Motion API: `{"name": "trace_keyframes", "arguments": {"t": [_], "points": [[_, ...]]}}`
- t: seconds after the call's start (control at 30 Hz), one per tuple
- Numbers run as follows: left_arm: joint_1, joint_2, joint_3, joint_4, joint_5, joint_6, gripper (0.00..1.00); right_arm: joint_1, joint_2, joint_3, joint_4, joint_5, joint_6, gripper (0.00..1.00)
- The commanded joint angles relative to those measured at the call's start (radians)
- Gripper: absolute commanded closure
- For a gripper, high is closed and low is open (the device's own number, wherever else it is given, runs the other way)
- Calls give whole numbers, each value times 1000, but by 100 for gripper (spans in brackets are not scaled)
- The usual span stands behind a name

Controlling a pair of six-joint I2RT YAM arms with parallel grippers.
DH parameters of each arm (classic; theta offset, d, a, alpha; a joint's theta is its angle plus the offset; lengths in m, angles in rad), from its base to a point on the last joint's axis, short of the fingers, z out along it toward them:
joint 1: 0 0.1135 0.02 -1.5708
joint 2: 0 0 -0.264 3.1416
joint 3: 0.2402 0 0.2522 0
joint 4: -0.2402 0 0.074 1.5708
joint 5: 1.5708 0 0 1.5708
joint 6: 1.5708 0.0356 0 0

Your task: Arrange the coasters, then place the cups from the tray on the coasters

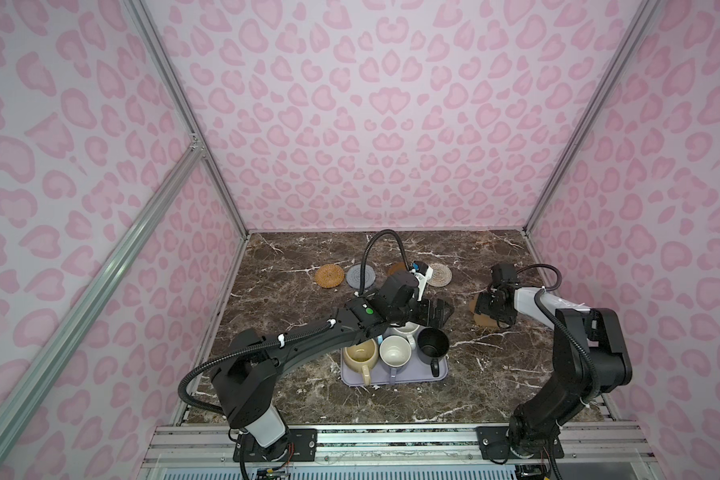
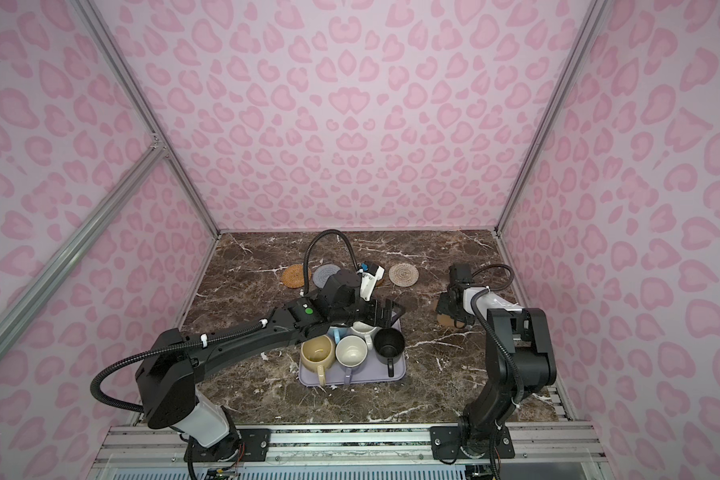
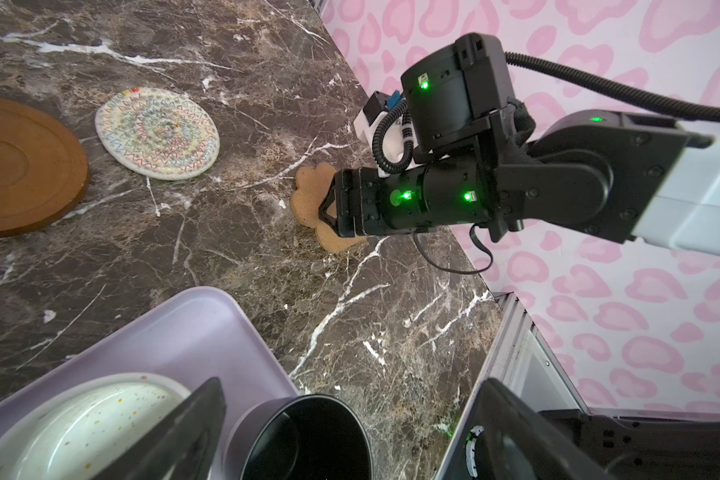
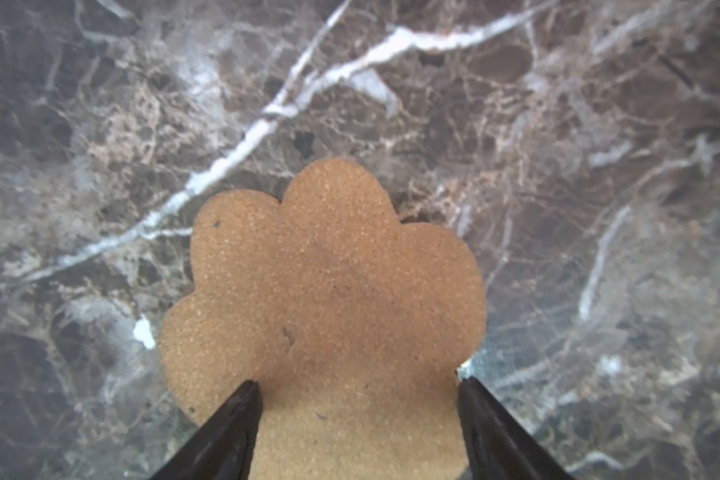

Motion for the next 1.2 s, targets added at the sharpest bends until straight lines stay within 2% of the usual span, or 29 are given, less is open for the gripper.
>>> {"name": "trace_keyframes", "arguments": {"t": [0.0, 0.4, 0.53, 0.87, 1.17], "points": [[-1, 8, 12, 13, -5, -5, 3, 12, 47, 15, 5, -55, -8, 25], [0, 15, 20, 6, -12, -4, 3, 50, 139, 128, 8, -54, -6, 25], [1, 12, 33, -34, -66, 15, 3, 50, 185, 198, -13, -50, -5, 25], [25, 97, 204, -128, -68, 39, 3, 41, 291, 348, -62, -46, -8, 25], [29, 164, 292, -156, -65, 36, 3, 19, 365, 451, -86, -53, -3, 25]]}}
